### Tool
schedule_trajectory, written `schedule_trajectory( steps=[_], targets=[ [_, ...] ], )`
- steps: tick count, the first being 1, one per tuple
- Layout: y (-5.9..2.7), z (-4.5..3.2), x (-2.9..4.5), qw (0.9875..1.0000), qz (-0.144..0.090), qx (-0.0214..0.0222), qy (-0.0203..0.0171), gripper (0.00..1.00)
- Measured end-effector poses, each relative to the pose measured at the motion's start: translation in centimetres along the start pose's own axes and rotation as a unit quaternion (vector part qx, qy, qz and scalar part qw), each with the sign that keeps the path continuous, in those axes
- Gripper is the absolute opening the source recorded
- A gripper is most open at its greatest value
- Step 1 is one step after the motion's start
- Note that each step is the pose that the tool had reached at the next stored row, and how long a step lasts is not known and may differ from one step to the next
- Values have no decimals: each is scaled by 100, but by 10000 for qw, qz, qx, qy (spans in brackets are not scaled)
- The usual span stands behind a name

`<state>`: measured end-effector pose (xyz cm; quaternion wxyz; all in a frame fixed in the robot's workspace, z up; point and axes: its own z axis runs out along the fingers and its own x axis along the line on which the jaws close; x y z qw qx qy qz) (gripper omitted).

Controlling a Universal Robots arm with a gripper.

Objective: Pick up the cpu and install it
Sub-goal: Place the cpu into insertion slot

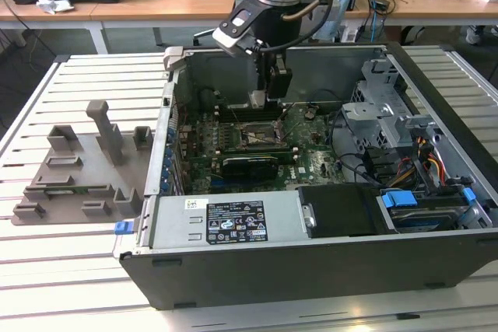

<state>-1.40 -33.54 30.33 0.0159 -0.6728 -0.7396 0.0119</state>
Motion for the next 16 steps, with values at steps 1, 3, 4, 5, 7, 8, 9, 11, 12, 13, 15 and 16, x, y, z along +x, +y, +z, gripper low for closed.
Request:
schedule_trajectory(
  steps=[1,3,4,5,7,8,9,11,12,13,15,16],
  targets=[
    [0,0,0,10000,54,-1,2,55],
    [0,0,0,9999,154,-1,6,55],
    [0,0,0,9999,160,-1,6,55],
    [0,0,0,9999,160,-1,6,55],
    [0,9,0,9999,160,-2,6,55],
    [1,14,0,9999,160,-2,5,55],
    [1,20,0,9999,160,-1,5,55],
    [1,35,0,9999,160,-1,5,55],
    [2,46,-1,9999,160,-1,5,55],
    [2,53,-1,9999,160,-1,5,55],
    [4,105,-1,9999,160,-1,5,55],
    [5,125,-1,9999,160,-1,5,55]
  ],
)
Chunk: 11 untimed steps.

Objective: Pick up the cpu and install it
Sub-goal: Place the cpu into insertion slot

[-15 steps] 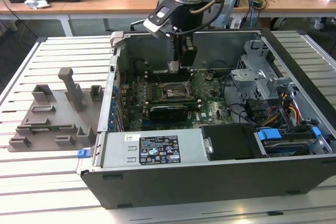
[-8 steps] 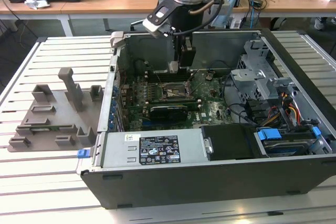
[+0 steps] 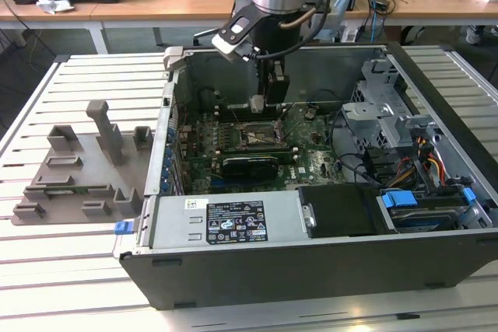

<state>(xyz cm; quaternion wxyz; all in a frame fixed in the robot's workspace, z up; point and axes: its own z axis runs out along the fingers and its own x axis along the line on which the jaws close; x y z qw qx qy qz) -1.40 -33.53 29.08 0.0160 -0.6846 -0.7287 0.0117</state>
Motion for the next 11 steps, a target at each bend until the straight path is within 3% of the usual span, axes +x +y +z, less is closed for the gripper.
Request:
schedule_trajectory(
  steps=[8,11],
  targets=[
    [7,181,4,10000,0,1,0,55],
    [12,246,38,10000,0,2,-1,55]
  ],
)
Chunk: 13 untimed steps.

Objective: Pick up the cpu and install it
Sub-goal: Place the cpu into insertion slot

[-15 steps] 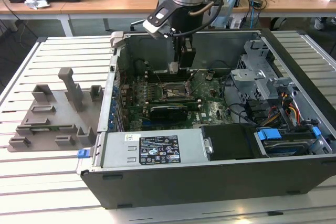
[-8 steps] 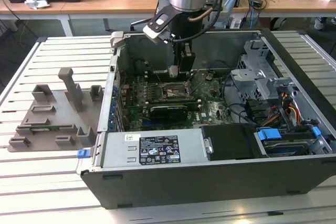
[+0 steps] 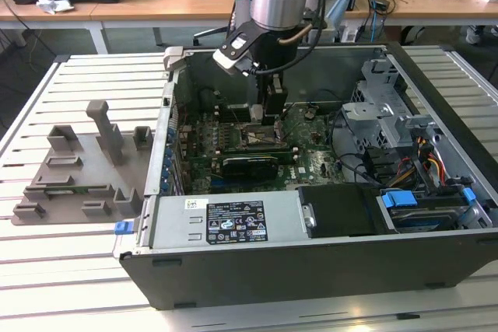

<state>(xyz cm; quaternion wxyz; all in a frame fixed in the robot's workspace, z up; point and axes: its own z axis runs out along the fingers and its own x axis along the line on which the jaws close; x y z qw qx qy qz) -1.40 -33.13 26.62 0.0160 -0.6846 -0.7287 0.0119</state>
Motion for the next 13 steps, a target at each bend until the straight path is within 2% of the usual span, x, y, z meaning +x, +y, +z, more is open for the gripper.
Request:
schedule_trajectory(
  steps=[5,13],
  targets=[
    [12,129,98,10000,-1,0,1,55],
    [19,293,117,10000,85,1,4,55]
  ],
)
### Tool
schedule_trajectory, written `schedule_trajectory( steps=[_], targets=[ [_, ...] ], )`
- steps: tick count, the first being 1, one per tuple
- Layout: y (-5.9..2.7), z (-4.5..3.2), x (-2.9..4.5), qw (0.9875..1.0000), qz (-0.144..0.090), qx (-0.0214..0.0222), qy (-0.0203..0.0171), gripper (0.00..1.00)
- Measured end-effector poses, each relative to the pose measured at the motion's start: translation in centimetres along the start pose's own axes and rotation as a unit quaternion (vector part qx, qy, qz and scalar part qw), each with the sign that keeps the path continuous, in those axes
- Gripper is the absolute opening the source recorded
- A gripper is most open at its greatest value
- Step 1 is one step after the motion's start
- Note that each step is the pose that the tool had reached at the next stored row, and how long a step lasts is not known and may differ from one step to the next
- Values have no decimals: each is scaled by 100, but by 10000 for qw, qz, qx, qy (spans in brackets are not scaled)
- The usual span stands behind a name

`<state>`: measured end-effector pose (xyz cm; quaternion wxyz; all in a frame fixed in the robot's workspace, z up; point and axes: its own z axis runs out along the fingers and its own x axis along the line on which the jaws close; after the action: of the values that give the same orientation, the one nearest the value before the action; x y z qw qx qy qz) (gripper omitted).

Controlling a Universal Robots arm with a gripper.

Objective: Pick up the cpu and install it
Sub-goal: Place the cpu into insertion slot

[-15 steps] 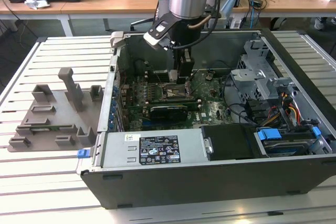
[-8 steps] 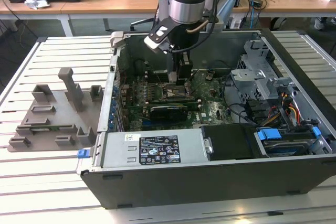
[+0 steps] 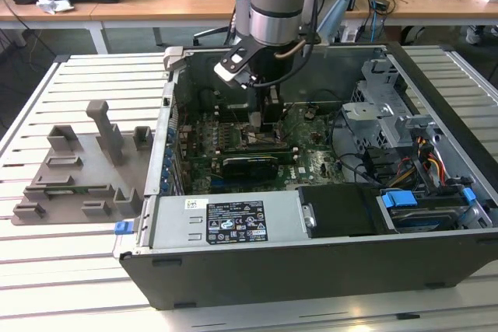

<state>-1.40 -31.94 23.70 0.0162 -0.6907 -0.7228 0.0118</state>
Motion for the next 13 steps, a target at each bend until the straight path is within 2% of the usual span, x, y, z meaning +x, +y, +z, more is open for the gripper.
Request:
schedule_trajectory(
  steps=[3,5,10,13],
  targets=[
    [2,47,0,9999,146,-1,4,55],
    [2,70,4,9999,163,-1,4,55],
    [-12,236,34,9999,162,0,3,55],
    [-9,286,34,9999,162,-1,4,55]
  ],
)
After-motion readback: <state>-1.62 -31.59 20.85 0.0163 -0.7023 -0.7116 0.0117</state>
